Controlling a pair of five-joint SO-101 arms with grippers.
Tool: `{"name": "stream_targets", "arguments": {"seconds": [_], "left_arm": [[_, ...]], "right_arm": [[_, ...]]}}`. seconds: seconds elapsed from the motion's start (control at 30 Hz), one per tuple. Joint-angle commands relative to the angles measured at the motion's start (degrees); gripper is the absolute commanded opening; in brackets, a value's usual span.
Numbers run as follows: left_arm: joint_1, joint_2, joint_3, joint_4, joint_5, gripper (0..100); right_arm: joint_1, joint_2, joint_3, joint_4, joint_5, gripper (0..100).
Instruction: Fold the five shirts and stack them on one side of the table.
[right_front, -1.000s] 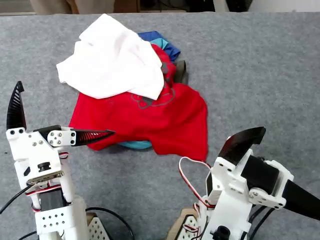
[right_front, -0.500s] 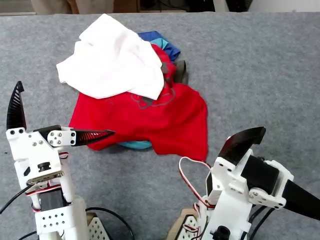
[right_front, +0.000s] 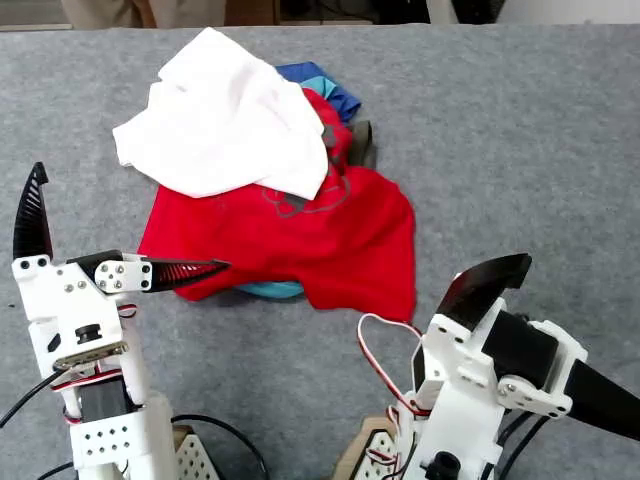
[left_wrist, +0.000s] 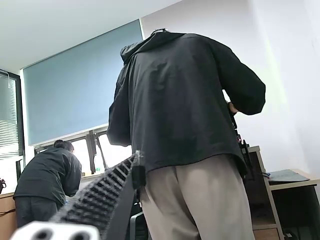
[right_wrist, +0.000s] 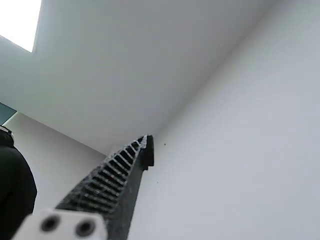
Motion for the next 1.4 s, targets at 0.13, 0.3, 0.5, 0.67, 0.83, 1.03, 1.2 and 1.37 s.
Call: {"name": "stream_targets", "arguments": {"seconds": [0.13, 0.3, 0.5, 0.67, 0.83, 1.03, 1.2, 1.37], "left_arm": [[0.00, -1.27, 0.18, -0.62, 0.00, 91], [0.00, -1.27, 0.18, -0.62, 0.00, 91], [0.00, -1.27, 0.18, -0.62, 0.00, 91], [0.00, -1.27, 0.18, -0.62, 0.00, 91], [0.00, -1.27, 0.18, -0.62, 0.00, 91], [0.00, -1.27, 0.18, -0.62, 0.00, 91], [0.00, -1.27, 0.18, -0.62, 0.00, 91], [0.00, -1.27, 0.18, -0.62, 0.00, 91]], "right_arm": [[0.40, -5.76, -0.13, 0.26, 0.09, 80.0], [0.40, -5.76, -0.13, 0.26, 0.09, 80.0], [0.40, -5.76, -0.13, 0.26, 0.09, 80.0], [0.40, -5.76, -0.13, 0.26, 0.09, 80.0], [0.40, -5.76, -0.13, 0.26, 0.09, 80.0], [0.40, -5.76, -0.13, 0.26, 0.09, 80.0], [0.40, -5.76, -0.13, 0.26, 0.00, 80.0], [0.40, -5.41, -0.13, 7.03, -0.09, 80.0]]}}
